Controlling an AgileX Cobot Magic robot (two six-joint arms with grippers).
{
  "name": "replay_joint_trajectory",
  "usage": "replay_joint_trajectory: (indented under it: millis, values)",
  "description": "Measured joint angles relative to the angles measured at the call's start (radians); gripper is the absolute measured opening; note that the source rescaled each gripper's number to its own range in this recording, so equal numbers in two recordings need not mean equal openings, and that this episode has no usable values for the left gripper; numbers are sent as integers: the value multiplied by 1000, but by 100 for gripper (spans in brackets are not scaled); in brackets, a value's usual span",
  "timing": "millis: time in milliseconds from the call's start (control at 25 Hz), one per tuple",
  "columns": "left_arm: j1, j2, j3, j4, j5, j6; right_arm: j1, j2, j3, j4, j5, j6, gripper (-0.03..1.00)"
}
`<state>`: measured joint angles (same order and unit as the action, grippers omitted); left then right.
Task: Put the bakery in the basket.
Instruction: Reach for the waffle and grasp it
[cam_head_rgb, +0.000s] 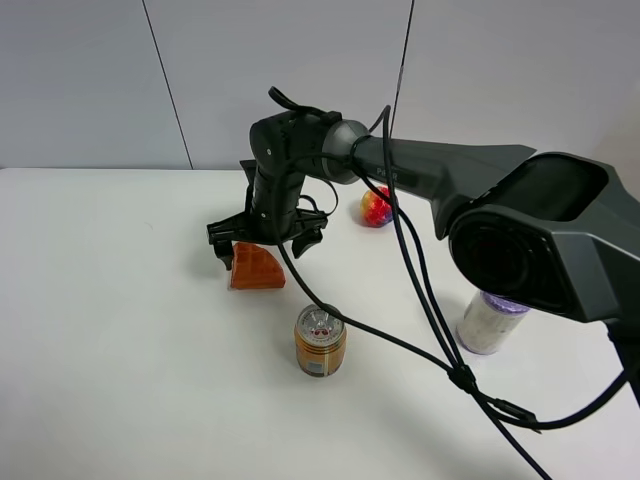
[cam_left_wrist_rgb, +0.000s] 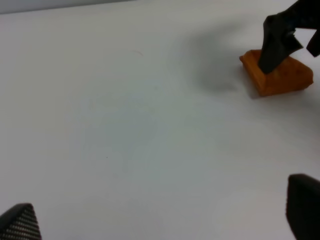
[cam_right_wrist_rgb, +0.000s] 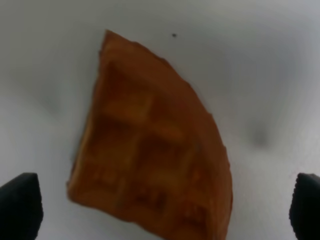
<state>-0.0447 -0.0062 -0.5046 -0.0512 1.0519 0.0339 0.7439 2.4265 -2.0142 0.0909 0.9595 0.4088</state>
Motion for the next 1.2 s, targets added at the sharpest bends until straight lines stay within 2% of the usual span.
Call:
replay_joint_trajectory:
  millis: [160,440,920,960,1000,1080,1120,1160,1200]
  values:
    - [0,0,0,0,0,1,0,21,0,-10,-4,23,100]
    - [0,0,0,0,0,1,0,24,0,-12,-68,61,100]
    - [0,0,0,0,0,0,0,49,-1,-4,-73,70,100]
    - [0,0,0,0,0,0,0,50,-1,-4,-73,70,93]
    - [0,0,0,0,0,0,0,51,-1,-4,-73,70,79]
    - [0,0,0,0,0,0,0,51,-2,2,-73,70,34]
    - [0,0,0,0,0,0,0,51,-2,9,-73,70,5]
    - [0,0,0,0,0,0,0,51,-2,16,-72,70,0]
    - [0,0,0,0,0,0,0,51,-2,22,-72,70,0]
